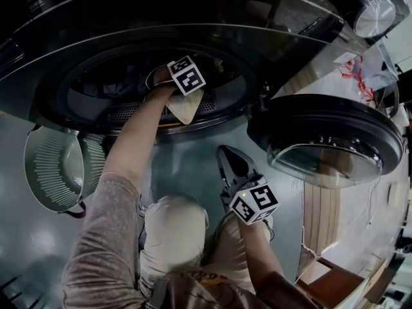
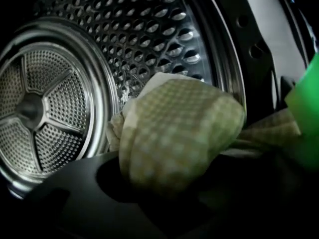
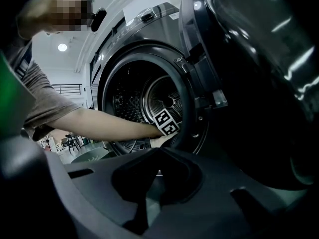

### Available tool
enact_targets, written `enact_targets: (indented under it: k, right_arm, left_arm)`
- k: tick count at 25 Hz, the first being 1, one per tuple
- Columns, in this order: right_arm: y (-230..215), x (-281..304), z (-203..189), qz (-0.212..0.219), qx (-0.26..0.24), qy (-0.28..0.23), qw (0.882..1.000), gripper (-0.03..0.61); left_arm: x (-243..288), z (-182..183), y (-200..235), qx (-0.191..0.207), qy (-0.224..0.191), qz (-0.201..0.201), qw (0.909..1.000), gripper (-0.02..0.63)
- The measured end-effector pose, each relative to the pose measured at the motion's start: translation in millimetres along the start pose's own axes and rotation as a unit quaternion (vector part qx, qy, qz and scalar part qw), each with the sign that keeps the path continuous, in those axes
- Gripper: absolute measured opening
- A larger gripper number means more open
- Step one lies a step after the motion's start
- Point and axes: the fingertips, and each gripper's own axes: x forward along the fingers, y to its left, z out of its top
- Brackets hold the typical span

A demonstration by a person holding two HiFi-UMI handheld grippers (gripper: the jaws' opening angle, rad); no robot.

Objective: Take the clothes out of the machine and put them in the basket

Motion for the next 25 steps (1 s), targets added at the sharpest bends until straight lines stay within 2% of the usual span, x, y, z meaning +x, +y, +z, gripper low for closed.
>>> enact_targets:
  k: [3,7,10,15,25]
  right_arm:
    - [4,-1,2,0.004,-0.002,-0.001,1.000,-0.003]
    - [6,-2,2,0.006,-0.002,-0.001,1.000,-0.003]
    - [9,-2,5,0.009,0.001,-0.006,1.000,-0.003]
    - [11,-8,11,0.012,-0.005,-0.011,1.000,-0.003]
    - [19,-7,29,0.045,-0.034,-0.023,0.998,-0.003]
  left_arm:
    - [-7,2,2,0.024,-0.003,0.019,0.9995,0.165]
    - [-22,7,7,0.030,-0.004,0.025,0.9992,0.121]
    - [-40,15,9,0.019,-0.019,0.028,0.9992,0.109]
    - [-80,30,5,-0.007,-0.072,0.040,0.9966,0.104]
    - [-193,35,4,-0.060,-0.152,0.085,0.9829,0.104]
